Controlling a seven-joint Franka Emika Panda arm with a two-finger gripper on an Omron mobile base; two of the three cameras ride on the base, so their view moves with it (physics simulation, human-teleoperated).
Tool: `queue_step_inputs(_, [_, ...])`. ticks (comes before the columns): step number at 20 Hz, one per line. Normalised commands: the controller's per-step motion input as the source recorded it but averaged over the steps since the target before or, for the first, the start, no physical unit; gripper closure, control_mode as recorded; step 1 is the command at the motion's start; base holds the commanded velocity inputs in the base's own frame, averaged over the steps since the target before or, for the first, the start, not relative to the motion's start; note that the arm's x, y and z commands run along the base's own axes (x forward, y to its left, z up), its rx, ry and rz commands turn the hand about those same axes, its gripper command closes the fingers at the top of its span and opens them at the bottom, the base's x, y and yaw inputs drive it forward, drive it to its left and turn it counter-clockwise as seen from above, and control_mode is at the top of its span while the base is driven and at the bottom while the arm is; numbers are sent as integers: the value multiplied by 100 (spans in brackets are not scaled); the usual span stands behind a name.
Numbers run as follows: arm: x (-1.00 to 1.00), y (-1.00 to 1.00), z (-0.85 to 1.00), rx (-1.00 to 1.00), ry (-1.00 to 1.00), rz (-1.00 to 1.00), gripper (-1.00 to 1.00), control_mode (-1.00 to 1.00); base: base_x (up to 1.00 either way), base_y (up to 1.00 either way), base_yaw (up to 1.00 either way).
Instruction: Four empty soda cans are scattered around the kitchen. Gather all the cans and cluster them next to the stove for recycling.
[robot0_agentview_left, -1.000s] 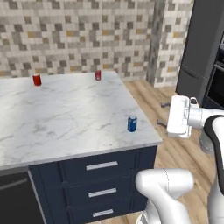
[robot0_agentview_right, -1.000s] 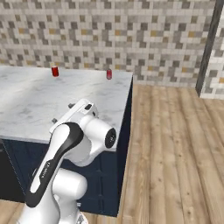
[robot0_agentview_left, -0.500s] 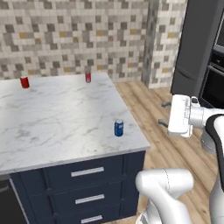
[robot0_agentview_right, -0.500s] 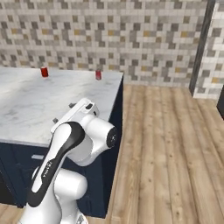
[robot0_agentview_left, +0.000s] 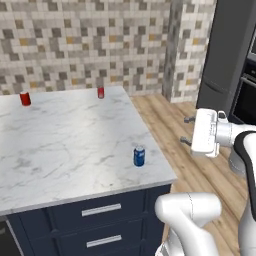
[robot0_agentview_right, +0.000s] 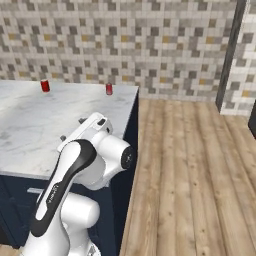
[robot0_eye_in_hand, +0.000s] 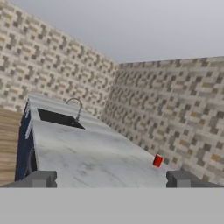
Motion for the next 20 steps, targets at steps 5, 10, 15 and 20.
queue_step_inputs(5, [0, 0, 0, 0, 0, 0, -100, 100, 25, 0, 1])
queue_step_inputs(10, [0, 0, 0, 0, 0, 0, -100, 100, 22, 0, 16])
queue_step_inputs(15, [0, 0, 0, 0, 0, 0, -100, 100, 23, 0, 21])
queue_step_inputs(20, [0, 0, 0, 0, 0, 0, -100, 100, 9, 0, 5])
